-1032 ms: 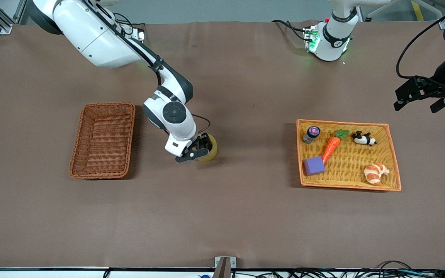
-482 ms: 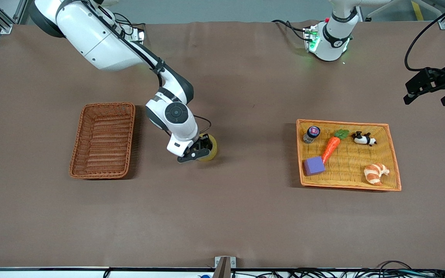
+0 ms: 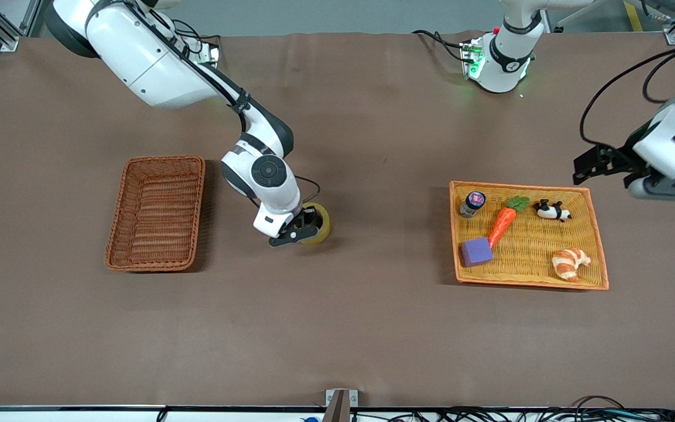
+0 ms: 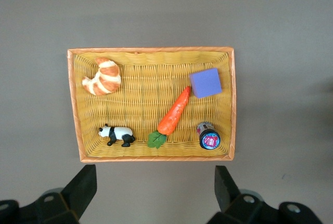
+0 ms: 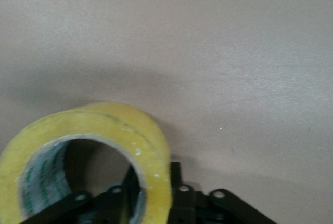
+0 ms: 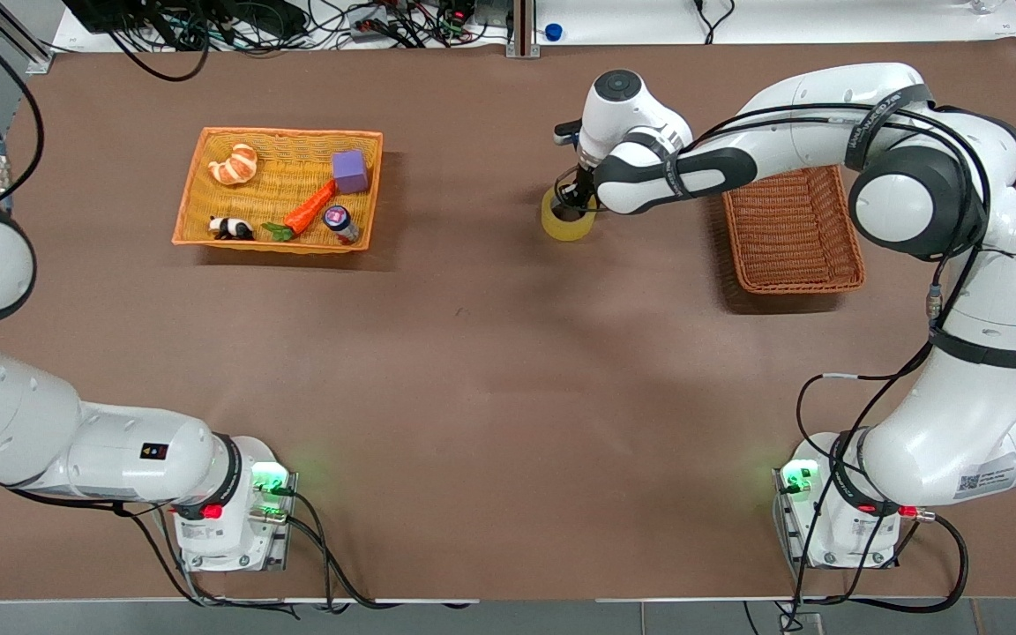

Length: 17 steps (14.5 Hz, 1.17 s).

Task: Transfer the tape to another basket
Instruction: 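Grasp the tape roll with the right gripper while the left gripper rests, then carry the tape roll with the right gripper over the brown basket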

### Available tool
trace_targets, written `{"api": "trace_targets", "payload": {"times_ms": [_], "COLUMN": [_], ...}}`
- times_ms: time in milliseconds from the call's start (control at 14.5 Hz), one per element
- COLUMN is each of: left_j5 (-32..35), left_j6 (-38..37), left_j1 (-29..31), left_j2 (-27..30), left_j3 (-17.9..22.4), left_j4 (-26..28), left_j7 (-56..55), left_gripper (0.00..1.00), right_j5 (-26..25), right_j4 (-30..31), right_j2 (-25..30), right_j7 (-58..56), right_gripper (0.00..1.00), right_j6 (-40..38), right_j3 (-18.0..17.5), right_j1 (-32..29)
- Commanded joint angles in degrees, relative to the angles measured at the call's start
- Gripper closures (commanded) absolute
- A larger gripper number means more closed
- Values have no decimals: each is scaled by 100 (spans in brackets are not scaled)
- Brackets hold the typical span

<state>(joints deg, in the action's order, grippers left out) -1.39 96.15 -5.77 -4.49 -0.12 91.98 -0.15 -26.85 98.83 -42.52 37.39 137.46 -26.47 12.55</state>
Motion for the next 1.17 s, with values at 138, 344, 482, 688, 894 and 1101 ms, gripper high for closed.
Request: {"api": "trace_targets", "payload": {"times_ms": [138,344,482,688,894,1101], "left_j5": [86,86,86,95,104,95], "left_j6": [27,27,88,203,247,255], "left_j1": [67,59,41,50,93,208], "left_j2": [-78,-69,-78,-34,106,247], "left_j3": [-146,-147,-147,-138,-129,-138], "left_j4": [-49,-14,13,83,188,267], "left_j7": [-29,-29,-29,-46,-46,-46], "left_gripper": [0,0,0,0,0,0], "right_j5": [-136,74,381,523,1127,1489], "right_j4": [-110,-84,65,434,908,1601], "right_j2": [419,928,1490,2133,2634,3029], "right_j7": [348,322,182,-449,-1520,-2778], "right_gripper": [100,100,100,100,100,100], "right_j6": [-763,-975,-1108,-1081,-1064,-828], "right_j3": [-69,-25,429,1159,1907,2672], "right_j1": [-191,-340,-385,-393,-393,-393]}}
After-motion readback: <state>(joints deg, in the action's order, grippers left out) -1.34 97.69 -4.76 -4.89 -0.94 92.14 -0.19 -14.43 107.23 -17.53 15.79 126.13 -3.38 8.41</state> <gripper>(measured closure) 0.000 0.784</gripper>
